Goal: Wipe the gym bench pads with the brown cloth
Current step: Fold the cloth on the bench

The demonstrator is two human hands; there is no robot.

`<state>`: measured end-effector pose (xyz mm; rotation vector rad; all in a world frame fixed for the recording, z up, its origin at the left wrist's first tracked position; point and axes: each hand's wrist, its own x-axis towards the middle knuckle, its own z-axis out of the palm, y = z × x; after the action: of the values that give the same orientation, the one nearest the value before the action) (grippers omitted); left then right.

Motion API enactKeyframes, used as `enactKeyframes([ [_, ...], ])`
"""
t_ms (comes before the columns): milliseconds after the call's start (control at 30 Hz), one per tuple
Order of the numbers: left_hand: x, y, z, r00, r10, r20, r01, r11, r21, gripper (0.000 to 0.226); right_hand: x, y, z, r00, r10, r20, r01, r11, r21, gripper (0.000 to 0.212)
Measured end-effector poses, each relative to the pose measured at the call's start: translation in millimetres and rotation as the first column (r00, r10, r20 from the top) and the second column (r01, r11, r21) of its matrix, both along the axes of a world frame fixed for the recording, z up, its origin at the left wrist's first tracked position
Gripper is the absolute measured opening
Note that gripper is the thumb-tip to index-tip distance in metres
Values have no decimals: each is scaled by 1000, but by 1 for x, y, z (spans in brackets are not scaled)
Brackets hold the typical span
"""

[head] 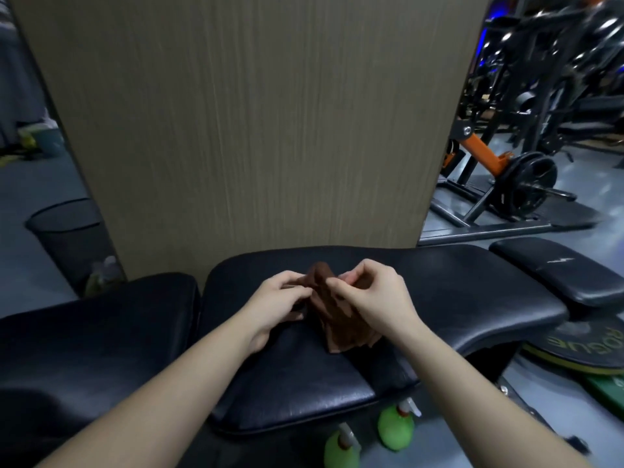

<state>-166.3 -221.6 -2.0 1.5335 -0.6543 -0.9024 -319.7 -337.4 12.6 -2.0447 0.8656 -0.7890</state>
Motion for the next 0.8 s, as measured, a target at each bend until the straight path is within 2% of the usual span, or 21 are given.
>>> enactKeyframes([
  [67, -3, 5, 0, 999, -39, 37, 40, 999, -15, 20, 3, 7, -5, 990, 85, -112, -85, 996, 7, 37],
  [133, -5, 9, -3, 997, -59, 43, 61, 997, -48, 18, 6, 9, -8, 974, 176, -141, -178, 984, 0, 31],
  [233, -9, 13, 1, 998, -36, -48, 30, 991, -129, 16, 7, 7, -3, 976, 217, -29, -218, 976, -10, 20],
  [300, -9, 13, 11, 993, 26, -115, -45, 985, -167, 15, 7, 8, 4, 955, 253, 154, -274, 952, 138, 24],
  [333, -10, 14, 16, 984, 46, -172, -79, 978, -191, 16, 7, 10, 8, 932, 257, 254, -321, 911, 258, 27],
  [367, -8, 14, 21, 969, 45, -244, -102, 969, -226, 27, 7, 11, 12, 909, 241, 340, -366, 852, 373, 29],
  [433, -6, 17, 27, 938, 18, -347, -109, 963, -247, 63, 7, 14, 23, 879, 208, 429, -431, 730, 530, 34],
  [467, -5, 20, 28, 938, 14, -345, -97, 970, -224, 72, 7, 15, 27, 881, 181, 438, -435, 675, 596, 37],
  [500, -4, 24, 27, 948, 26, -317, -87, 980, -180, 70, 8, 16, 30, 889, 132, 438, -420, 614, 668, 40],
  [600, -1, 34, 25, 968, 66, -243, -85, 994, -70, 41, 8, 14, 30, 904, -20, 427, -376, 439, 816, 41],
  [700, 4, 41, 28, 982, 79, -169, -91, 994, -65, 38, 6, 11, 27, 918, -56, 392, -354, 326, 876, 58],
  [767, 3, 47, 36, 982, 98, -164, -110, 992, -64, 40, 4, 8, 25, 938, -10, 348, -327, 313, 892, 83],
  [800, 2, 49, 40, 983, 99, -152, -111, 991, -68, 39, 4, 10, 24, 942, 85, 326, -334, 369, 868, 87],
])
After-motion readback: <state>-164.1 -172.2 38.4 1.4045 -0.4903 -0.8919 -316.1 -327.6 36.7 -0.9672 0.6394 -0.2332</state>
